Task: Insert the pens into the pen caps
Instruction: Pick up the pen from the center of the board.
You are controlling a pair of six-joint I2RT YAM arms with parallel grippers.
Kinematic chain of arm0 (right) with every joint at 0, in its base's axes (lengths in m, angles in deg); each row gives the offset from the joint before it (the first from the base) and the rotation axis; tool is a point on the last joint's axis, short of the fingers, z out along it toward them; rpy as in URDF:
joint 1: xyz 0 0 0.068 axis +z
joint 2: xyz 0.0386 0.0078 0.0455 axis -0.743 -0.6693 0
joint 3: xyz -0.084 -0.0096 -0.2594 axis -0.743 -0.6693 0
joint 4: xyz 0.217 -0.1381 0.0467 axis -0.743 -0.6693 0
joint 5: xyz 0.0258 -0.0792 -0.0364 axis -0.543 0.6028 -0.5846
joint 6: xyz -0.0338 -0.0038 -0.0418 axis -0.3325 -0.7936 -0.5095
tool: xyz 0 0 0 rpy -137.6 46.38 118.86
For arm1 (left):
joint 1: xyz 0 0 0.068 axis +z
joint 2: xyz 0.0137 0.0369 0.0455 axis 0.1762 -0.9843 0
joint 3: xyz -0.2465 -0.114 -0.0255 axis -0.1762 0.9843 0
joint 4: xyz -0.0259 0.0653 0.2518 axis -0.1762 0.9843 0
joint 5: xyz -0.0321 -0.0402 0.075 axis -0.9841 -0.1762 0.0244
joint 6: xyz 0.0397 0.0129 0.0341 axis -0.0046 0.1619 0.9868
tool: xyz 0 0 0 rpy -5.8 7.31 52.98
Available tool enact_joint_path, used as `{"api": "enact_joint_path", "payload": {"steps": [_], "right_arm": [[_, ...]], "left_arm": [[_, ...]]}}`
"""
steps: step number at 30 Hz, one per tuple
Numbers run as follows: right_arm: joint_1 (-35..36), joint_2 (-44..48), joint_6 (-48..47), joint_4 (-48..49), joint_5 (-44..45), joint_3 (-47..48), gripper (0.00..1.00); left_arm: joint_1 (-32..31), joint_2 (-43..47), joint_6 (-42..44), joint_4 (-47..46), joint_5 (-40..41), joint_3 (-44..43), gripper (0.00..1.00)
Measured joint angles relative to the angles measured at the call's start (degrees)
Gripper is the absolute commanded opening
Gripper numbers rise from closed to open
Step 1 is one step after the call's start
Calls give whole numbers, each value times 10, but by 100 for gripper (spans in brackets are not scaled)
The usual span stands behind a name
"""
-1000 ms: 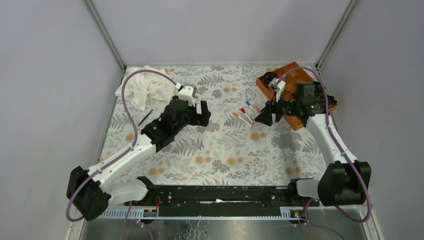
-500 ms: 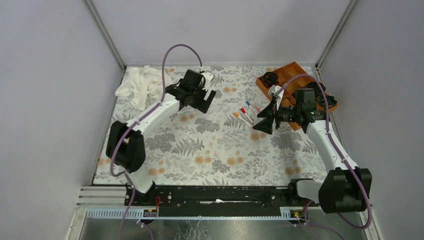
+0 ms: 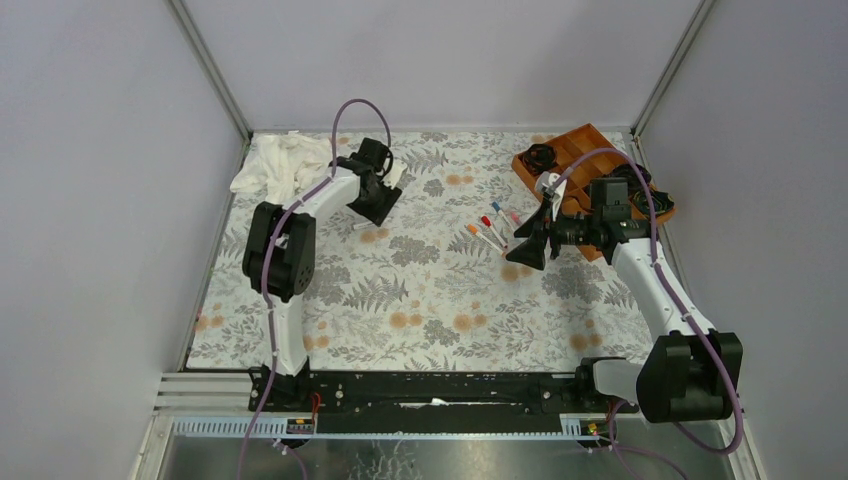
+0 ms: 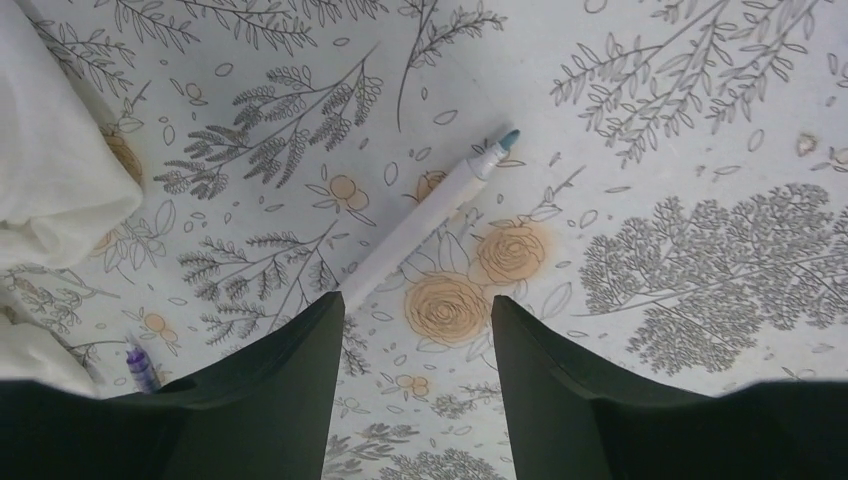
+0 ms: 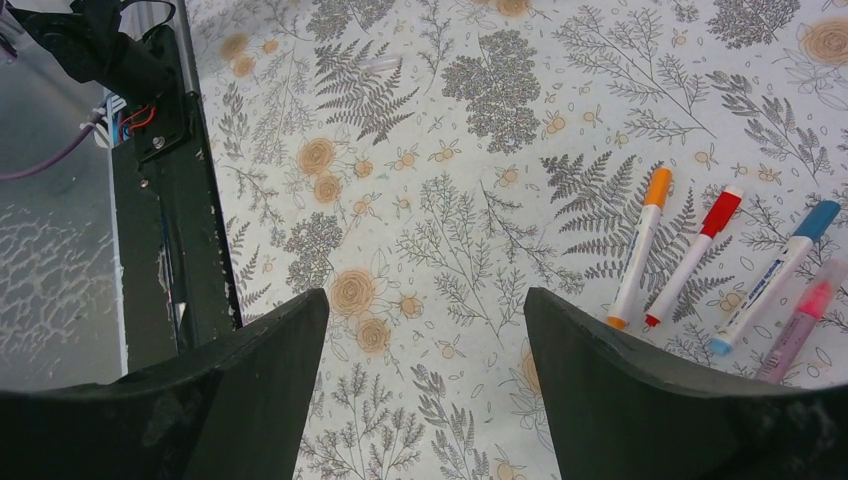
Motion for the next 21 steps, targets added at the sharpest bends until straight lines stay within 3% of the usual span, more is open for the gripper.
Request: {"api": "enact_joint_path", "payload": {"steps": [17, 21], "right_arm": [[-5, -7, -2, -6, 0, 0, 80], [-5, -7, -2, -6, -1, 0, 80]], "left_arm": [[35, -63, 33, 5, -50, -35, 55], [42, -74, 33, 6, -56, -41, 45]]}}
